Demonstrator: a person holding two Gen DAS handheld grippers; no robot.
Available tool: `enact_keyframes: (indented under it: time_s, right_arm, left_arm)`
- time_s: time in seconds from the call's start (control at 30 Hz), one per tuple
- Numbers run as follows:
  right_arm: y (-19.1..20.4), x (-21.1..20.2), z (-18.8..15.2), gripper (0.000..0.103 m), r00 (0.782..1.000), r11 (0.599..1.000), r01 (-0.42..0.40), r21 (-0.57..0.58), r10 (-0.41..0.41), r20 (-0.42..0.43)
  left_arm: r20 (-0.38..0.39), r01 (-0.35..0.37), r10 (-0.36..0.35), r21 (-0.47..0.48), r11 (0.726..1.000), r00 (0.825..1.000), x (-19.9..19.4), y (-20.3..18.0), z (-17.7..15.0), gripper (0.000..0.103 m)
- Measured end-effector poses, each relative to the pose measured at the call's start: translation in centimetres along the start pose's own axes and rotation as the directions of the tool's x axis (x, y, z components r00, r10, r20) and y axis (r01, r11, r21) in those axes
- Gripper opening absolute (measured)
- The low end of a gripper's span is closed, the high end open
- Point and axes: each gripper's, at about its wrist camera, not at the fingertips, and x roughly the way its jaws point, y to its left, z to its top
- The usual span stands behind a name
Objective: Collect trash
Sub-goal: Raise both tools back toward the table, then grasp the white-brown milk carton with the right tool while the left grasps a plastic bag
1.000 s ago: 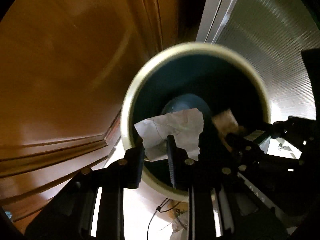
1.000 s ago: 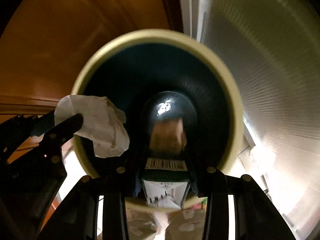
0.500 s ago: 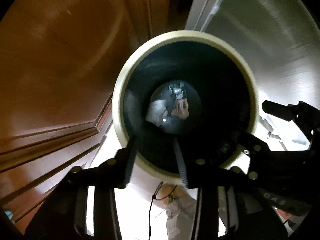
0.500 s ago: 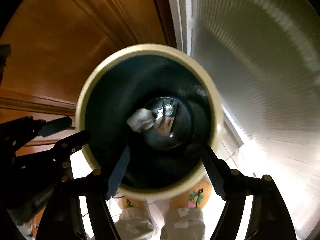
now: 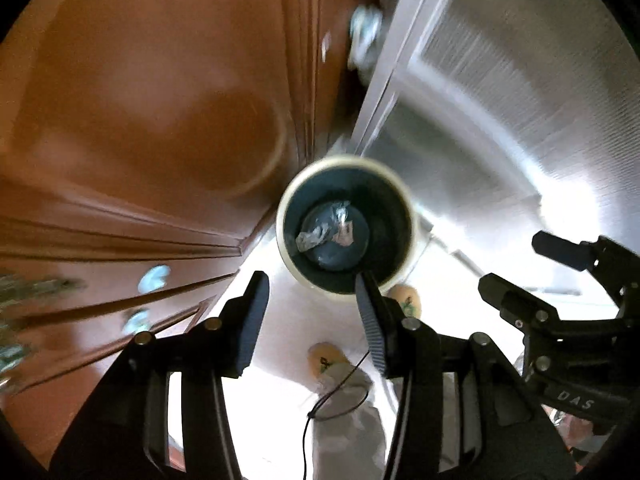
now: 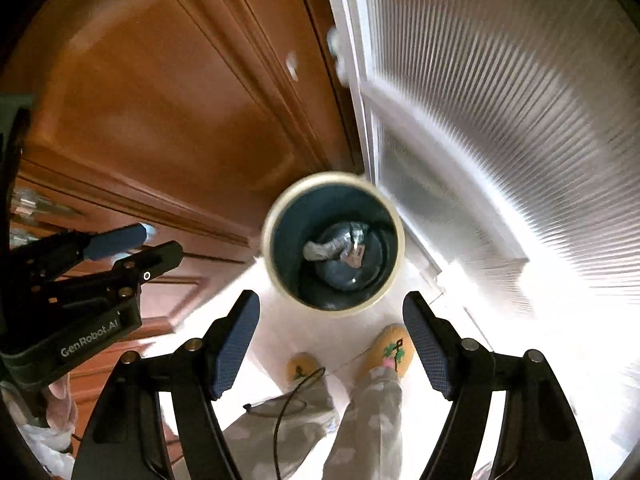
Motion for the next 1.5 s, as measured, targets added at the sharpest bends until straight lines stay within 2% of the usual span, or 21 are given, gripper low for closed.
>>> enact_keyframes:
  time_s: [0.17,0.3,0.47,0.6,0.73,0.83,0.87,1.0,1.03,1.1,1.27,1.5]
  right_arm:
    - [1.5,-13.8,2.8,0.075,0.995,1.0,0.001,0.014,-0.002,0.1]
    - [3.1,-23.0,4.6,0.075,0.983,1.0,0.023,0.003,-0.023,0.182]
    - [4.4,-35.0,8.0,0.075,0.948,0.998,0.07,-0.009,-0.063,0.313]
    - [4.5,-41.7,10.3,0.075,0.923,0.995,0.102,-0.001,-0.095,0.372]
    - [3.2,-46.1,12.8,0.075,0.912,0.996,0.087,0.016,-0.086,0.401]
    - [1.3,-48.3,15.1,0.075,0.902,0.995,0.092,0.022,-0.093,0.421]
    - [0.6,-48.4,16.1,0.075,0.899,0.996,0.091,0.02,-0.091,0.428]
    - [-3.8,-46.8,18.5,0.075,0.891,0.994,0.107,0.0,-0.096,0.444]
    - [-4.9,-47.4,20.1,0.075,0.89,0.993,0.115,-0.006,-0.101,0.445]
    - [-7.3,-45.0,22.7,0.075,0.89,0.992,0.121,-0.017,-0.101,0.445]
    - [-12.0,-42.4,29.6,0.075,0.899,0.992,0.112,-0.055,-0.078,0.431]
    - [-15.1,-37.0,38.2,0.075,0.916,0.987,0.093,-0.134,-0.032,0.4]
  left_arm:
    - [0.093,0.018,-0.014,-0.045,0.999,0.996,-12.1,0.5,1.2,0.042]
    - [0.134,0.038,-0.034,-0.025,0.999,0.99,-19.3,0.5,2.9,0.042]
    - [0.223,0.048,-0.054,0.03,0.998,0.973,-27.9,-0.6,5.1,0.042]
    - [0.273,0.059,-0.072,0.059,0.997,0.959,-33.7,-1.7,8.0,0.042]
    - [0.309,0.077,-0.097,0.075,0.994,0.946,-36.7,-3.2,11.3,0.042]
    - [0.326,0.09,-0.113,0.082,0.993,0.939,-37.3,-4.5,13.8,0.042]
    - [0.33,0.093,-0.115,0.081,0.992,0.937,-35.9,-5.2,14.3,0.042]
    - [0.34,0.108,-0.126,0.072,0.992,0.932,-35.2,-7.1,17.8,0.042]
    - [0.342,0.106,-0.123,0.066,0.992,0.932,-34.5,-7.7,18.5,0.042]
    - [0.347,0.101,-0.112,0.05,0.994,0.931,-33.8,-8.9,20.7,0.042]
    - [0.332,0.1,-0.098,0.011,0.995,0.938,-30.3,-11.4,26.0,0.042]
    - [0.319,0.061,-0.045,-0.041,0.997,0.947,-26.2,-13.1,31.4,0.042]
